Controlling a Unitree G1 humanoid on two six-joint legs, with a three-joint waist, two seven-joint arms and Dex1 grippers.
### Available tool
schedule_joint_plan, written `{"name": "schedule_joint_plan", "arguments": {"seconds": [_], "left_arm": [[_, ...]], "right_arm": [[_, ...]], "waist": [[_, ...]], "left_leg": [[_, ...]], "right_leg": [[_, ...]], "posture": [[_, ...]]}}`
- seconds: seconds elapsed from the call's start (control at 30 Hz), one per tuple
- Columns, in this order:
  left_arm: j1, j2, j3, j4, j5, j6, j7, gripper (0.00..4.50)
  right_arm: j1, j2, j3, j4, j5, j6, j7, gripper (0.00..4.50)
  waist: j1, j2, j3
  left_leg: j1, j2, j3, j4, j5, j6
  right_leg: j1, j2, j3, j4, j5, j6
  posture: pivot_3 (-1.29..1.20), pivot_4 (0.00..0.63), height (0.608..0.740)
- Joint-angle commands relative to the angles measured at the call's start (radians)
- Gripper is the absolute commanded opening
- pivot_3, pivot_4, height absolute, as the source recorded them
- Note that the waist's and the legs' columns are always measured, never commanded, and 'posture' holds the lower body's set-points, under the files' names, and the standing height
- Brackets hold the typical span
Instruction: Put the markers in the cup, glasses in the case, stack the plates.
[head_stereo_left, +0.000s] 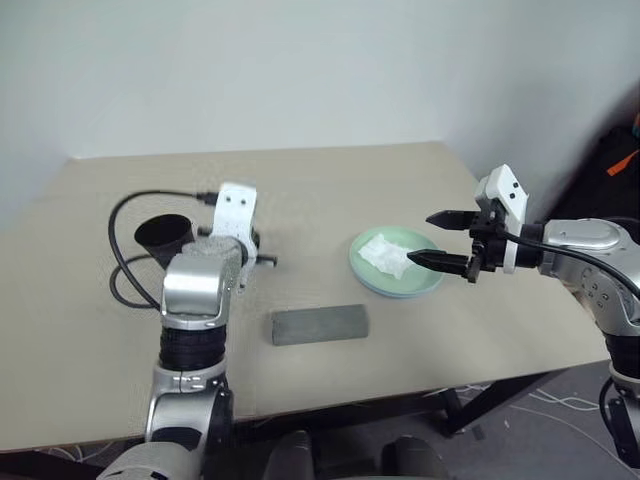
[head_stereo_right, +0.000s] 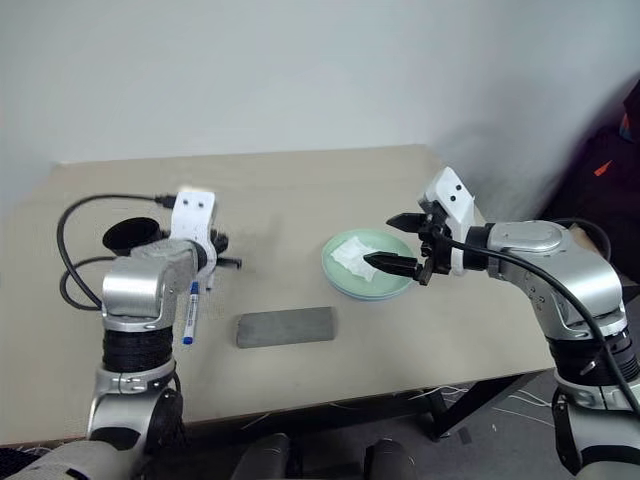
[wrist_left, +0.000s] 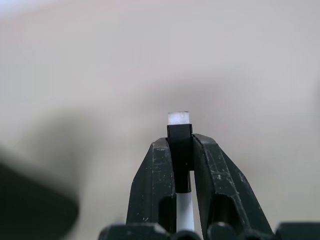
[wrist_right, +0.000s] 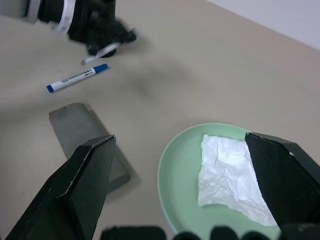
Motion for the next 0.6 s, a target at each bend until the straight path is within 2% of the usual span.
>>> {"name": "schedule_joint_plan", "arguments": {"seconds": [0.03,0.13,0.23,0.37,0.47,0.6], "left_arm": [[-0.071,0.088,-0.013,0.058,-0.031,-0.236,-0.114,0.10],[-0.089,0.223,-0.088,0.126,0.008,-0.487,-0.242,0.10],[-0.120,0.315,-0.117,0.219,0.040,-0.673,-0.307,0.10],[-0.210,0.335,-0.076,0.362,0.006,-0.787,-0.341,0.10],[-0.225,0.341,-0.074,0.389,-0.013,-0.844,-0.394,0.10],[-0.232,0.331,-0.064,0.413,0.011,-0.918,-0.374,0.10]], "right_arm": [[-0.044,0.006,-0.021,-0.017,0.004,-0.007,-0.008,4.50],[-0.047,0.010,-0.021,-0.018,0.005,-0.005,-0.010,4.50],[-0.046,0.012,-0.024,-0.022,0.008,0.000,-0.012,4.50],[-0.048,0.017,-0.025,-0.028,0.008,0.007,-0.018,4.50],[-0.048,0.018,-0.026,-0.031,0.009,0.011,-0.020,4.50],[-0.047,0.016,-0.027,-0.033,0.011,0.014,-0.021,4.50]], "waist": [[0.000,0.000,0.000],[-0.001,0.001,0.000],[0.000,0.001,0.000],[0.010,0.001,0.000],[0.017,0.001,0.000],[0.018,0.001,0.000]], "left_leg": [[0.000,0.000,0.000,0.000,0.000,0.000],[0.000,0.000,0.001,0.000,0.000,0.000],[0.000,0.000,0.002,-0.001,0.000,0.000],[0.000,0.000,0.002,0.000,0.000,0.000],[0.000,0.000,0.002,0.000,0.000,0.000],[0.000,0.001,0.002,-0.001,0.000,0.000]], "right_leg": [[0.000,0.000,0.000,0.000,0.000,0.000],[-0.001,0.000,0.000,0.000,0.000,0.000],[-0.001,0.000,0.001,-0.001,0.000,0.000],[-0.001,0.000,0.000,0.000,0.000,0.000],[-0.001,-0.001,0.001,-0.001,0.000,0.000],[-0.002,0.000,0.001,0.000,0.000,0.000]], "posture": [[0.00,0.000,0.740],[0.00,0.000,0.740],[0.00,0.000,0.740],[0.00,0.000,0.740],[0.00,0.000,0.740],[0.00,0.000,0.740]]}}
